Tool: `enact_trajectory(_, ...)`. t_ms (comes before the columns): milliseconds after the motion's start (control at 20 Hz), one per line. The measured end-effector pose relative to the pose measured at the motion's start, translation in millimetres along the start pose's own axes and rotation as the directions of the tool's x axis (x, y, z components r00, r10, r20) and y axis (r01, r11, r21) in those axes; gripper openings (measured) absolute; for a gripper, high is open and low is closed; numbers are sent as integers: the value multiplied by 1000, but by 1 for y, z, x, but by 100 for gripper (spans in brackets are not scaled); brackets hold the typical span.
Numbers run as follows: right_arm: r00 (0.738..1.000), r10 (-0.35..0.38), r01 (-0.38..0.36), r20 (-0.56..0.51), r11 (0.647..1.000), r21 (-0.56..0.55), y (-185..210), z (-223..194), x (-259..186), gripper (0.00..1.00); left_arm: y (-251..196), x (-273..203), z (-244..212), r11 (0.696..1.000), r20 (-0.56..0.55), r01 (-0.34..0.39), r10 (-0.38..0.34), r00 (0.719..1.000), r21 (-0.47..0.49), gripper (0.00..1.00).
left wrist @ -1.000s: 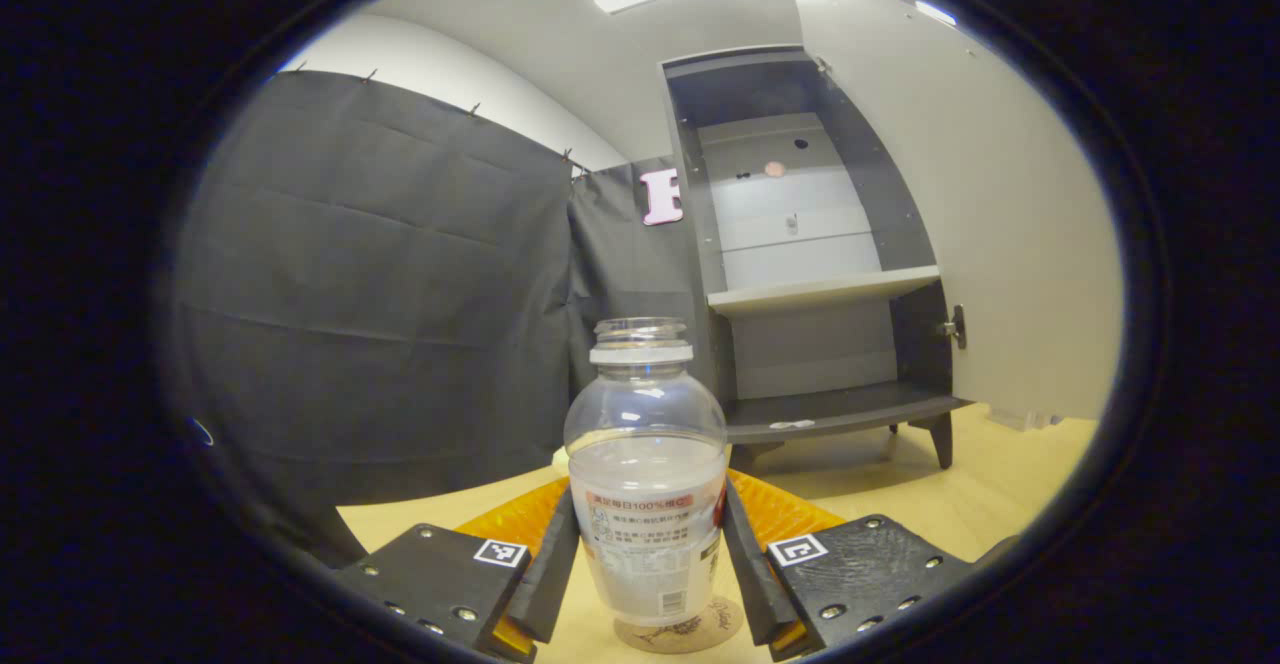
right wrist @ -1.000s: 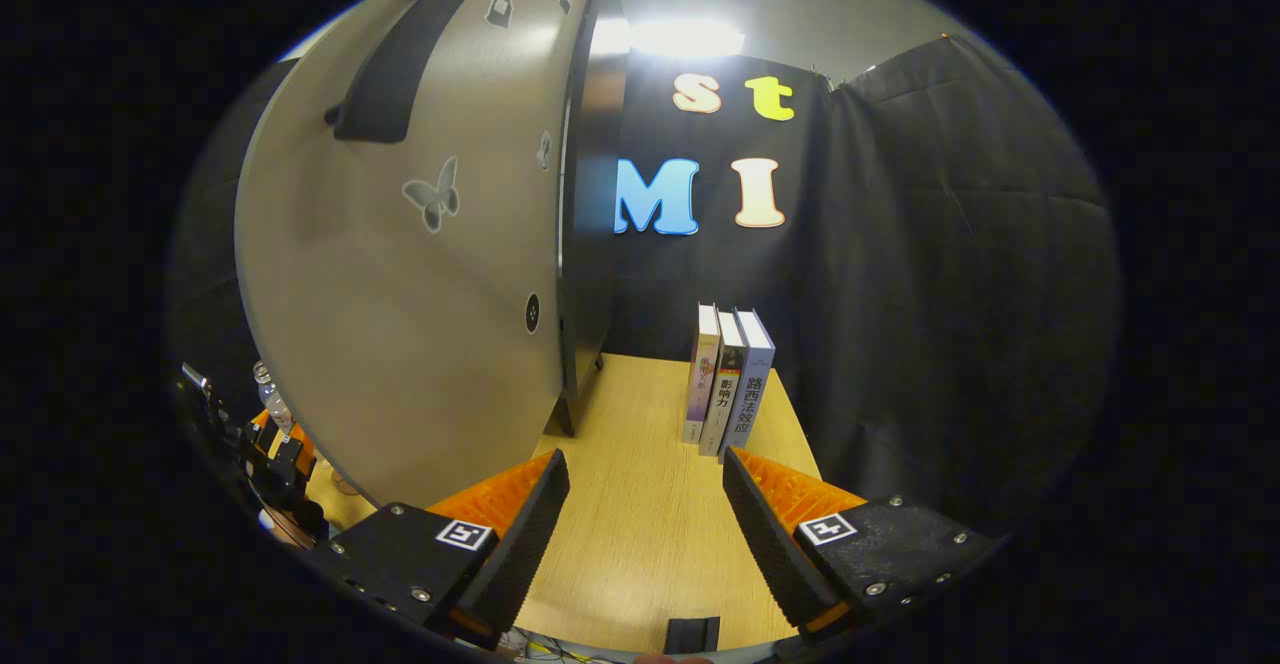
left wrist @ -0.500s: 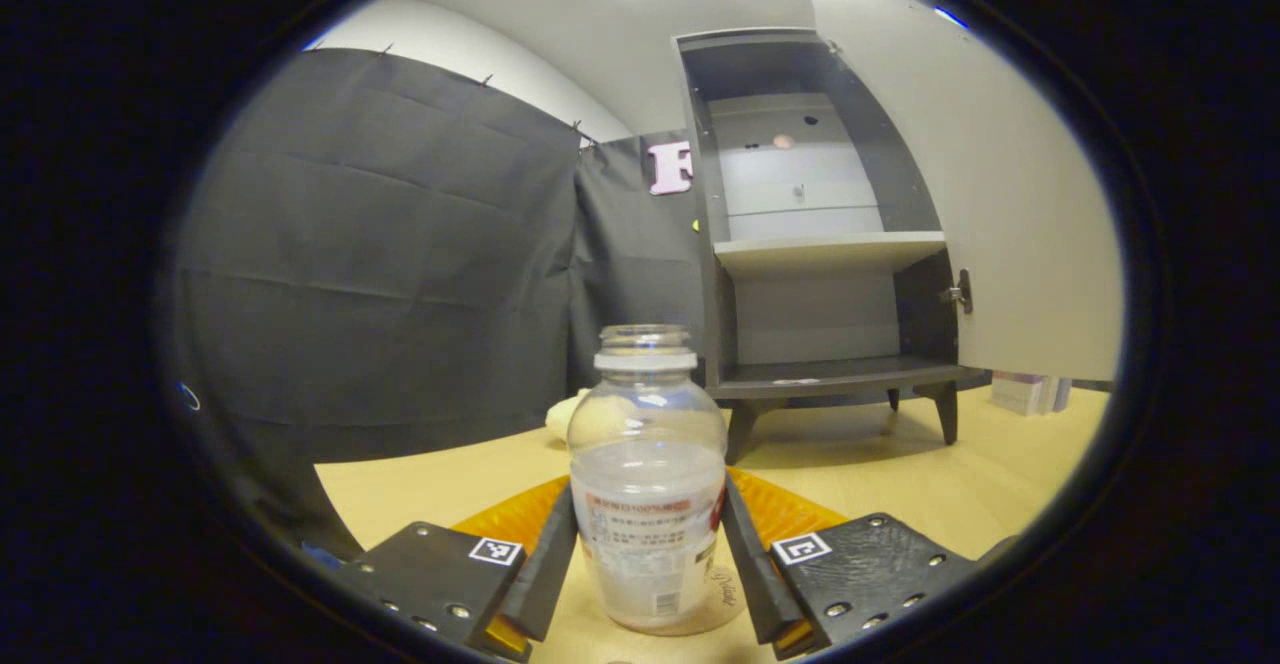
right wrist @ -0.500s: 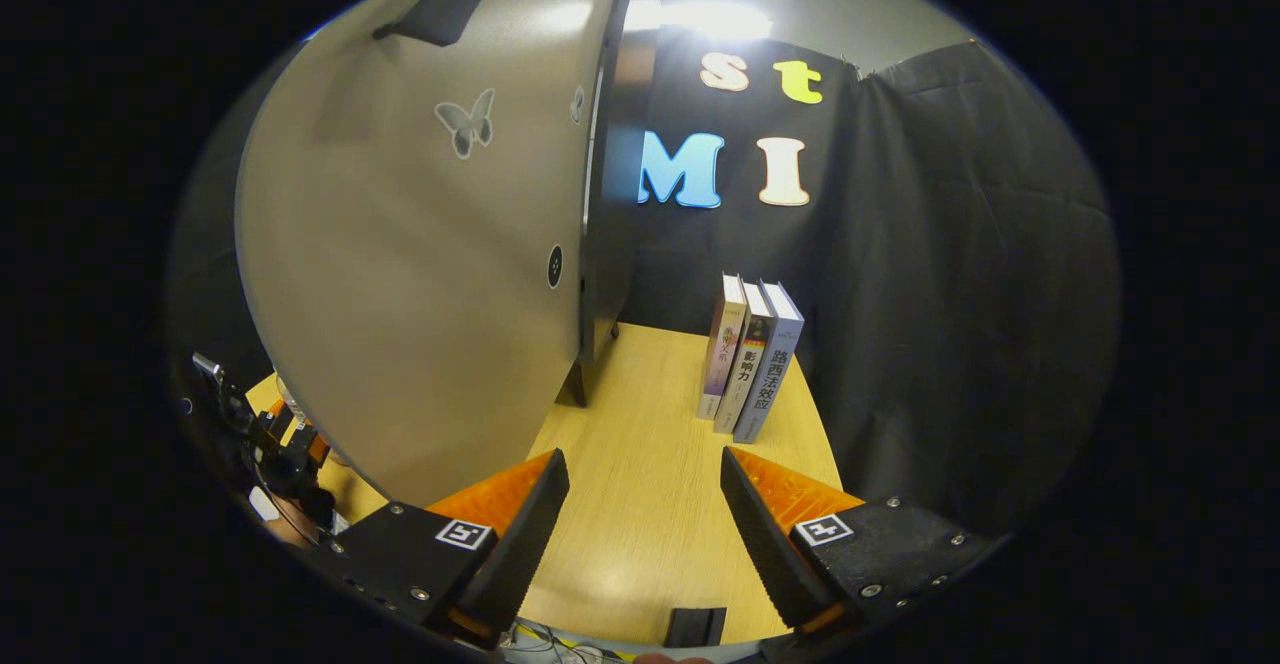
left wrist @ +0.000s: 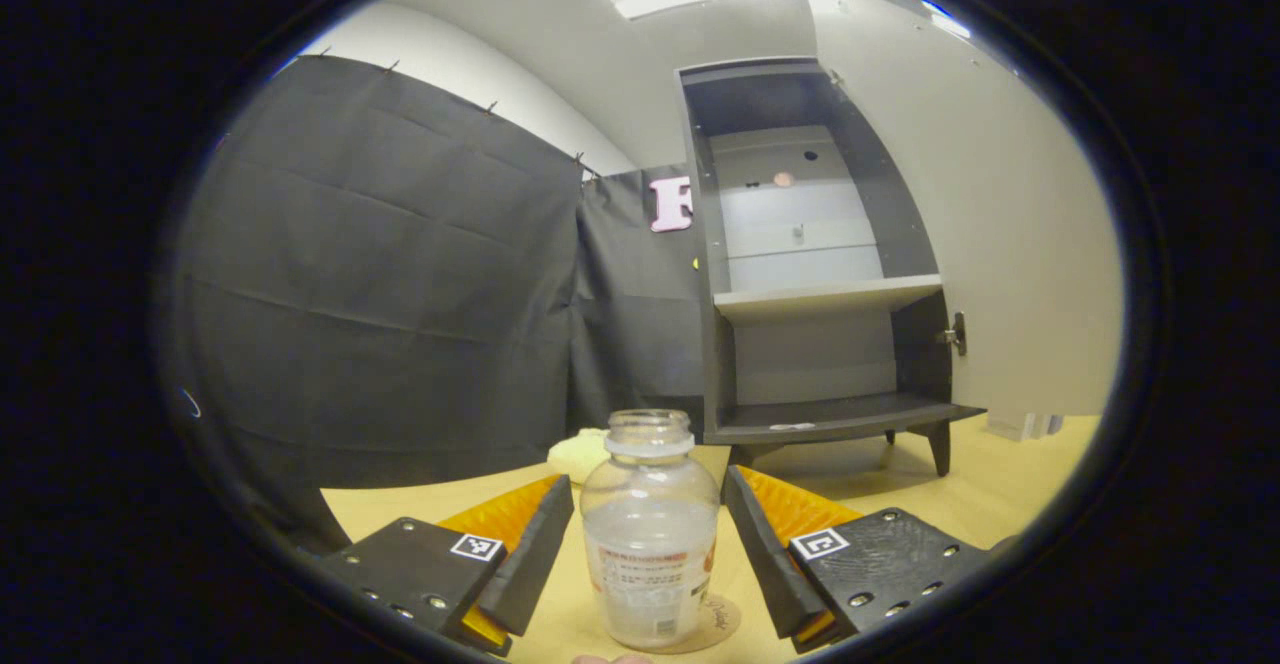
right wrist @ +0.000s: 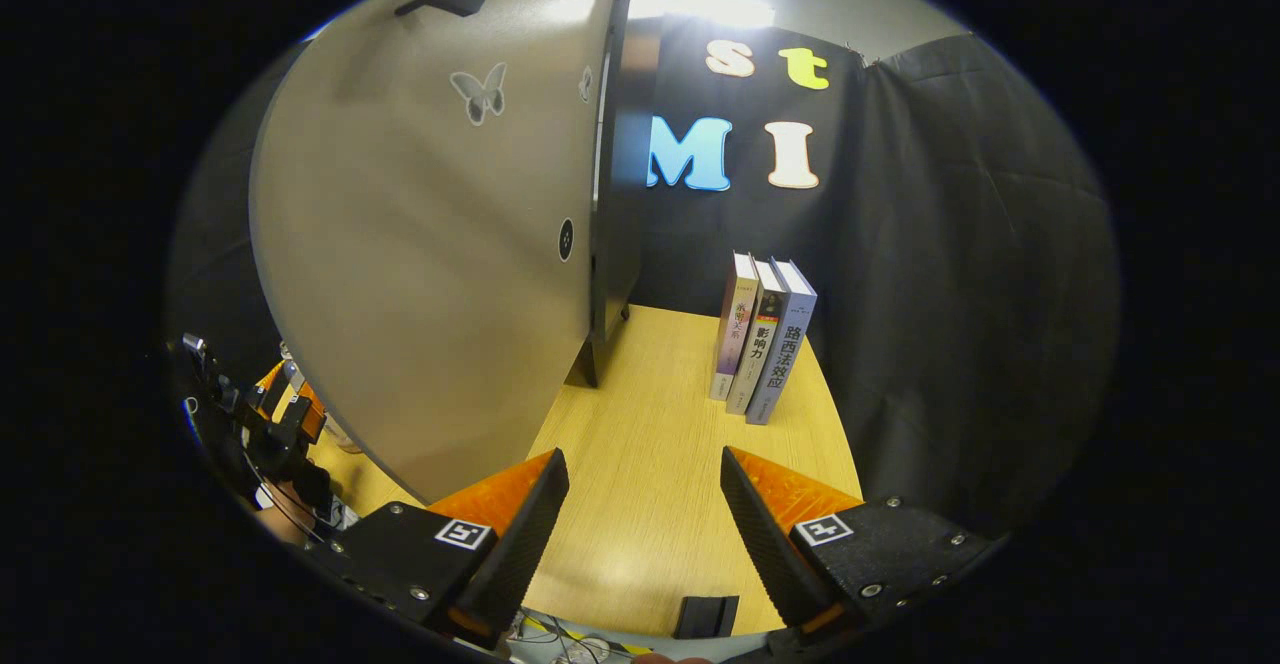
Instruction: Open the cabinet door with the right hand, grasp the bottle in the cabinet with the left hand and place it on the coaster, then close the cabinet door with the right hand.
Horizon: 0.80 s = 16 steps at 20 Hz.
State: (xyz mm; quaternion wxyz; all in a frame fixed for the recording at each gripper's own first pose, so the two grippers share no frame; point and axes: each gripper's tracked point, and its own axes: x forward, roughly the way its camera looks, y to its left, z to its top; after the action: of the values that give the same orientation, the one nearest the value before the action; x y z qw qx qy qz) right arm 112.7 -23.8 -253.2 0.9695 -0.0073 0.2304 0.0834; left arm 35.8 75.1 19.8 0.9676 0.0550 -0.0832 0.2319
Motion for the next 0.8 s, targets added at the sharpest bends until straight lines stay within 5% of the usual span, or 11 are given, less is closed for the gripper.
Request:
enact_trajectory(350,1000,3,-4,28,999,36,-2,7,-8,94,11,-4,64,999,68,-28,25,997,39,88)
enact_trajectory(800,993,-15,1,119,993,116,-15,47,-20,94,-19,-19,169,993,111,114,-115,987,13,88)
